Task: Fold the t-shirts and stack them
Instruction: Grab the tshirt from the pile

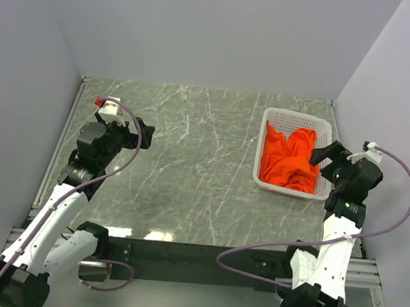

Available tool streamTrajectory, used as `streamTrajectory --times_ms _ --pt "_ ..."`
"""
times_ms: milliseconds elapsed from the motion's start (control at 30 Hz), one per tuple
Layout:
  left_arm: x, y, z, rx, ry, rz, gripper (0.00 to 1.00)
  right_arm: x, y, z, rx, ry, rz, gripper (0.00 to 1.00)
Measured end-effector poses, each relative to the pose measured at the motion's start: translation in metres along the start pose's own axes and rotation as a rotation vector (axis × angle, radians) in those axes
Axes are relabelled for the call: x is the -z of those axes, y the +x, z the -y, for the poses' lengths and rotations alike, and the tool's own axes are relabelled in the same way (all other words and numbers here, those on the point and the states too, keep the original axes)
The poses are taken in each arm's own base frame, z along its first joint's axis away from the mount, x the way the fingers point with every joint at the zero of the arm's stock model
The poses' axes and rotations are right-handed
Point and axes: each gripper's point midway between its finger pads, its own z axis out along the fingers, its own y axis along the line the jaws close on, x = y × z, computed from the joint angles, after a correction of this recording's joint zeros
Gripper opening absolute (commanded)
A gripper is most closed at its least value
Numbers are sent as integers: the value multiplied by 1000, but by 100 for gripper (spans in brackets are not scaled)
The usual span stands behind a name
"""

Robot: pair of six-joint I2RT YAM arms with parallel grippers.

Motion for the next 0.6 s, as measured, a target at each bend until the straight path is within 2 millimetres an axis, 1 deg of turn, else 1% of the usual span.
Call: streamTrajectory --times_ms 100,200,333,433,467,533,600 --pt "0 0 0 0 1 1 99 1 4 -9 20 -55 -22 100" --pt "0 0 1 0 4 0 99 4 9 -26 91 -176 -41 100" --pt "0 0 1 0 6 1 99 13 25 -48 251 -349 -72 100" --pt "0 -1 1 0 7 2 99 21 39 -66 429 -476 -137 100" --pt "0 0 1 0 7 1 99 22 39 -71 482 -503 -165 100" --pt "0 -1 1 -1 7 2 99 20 33 -80 565 -537 -200 100" --pt "0 -1 1 -1 7 2 99 12 19 -87 618 -551 -233 100"
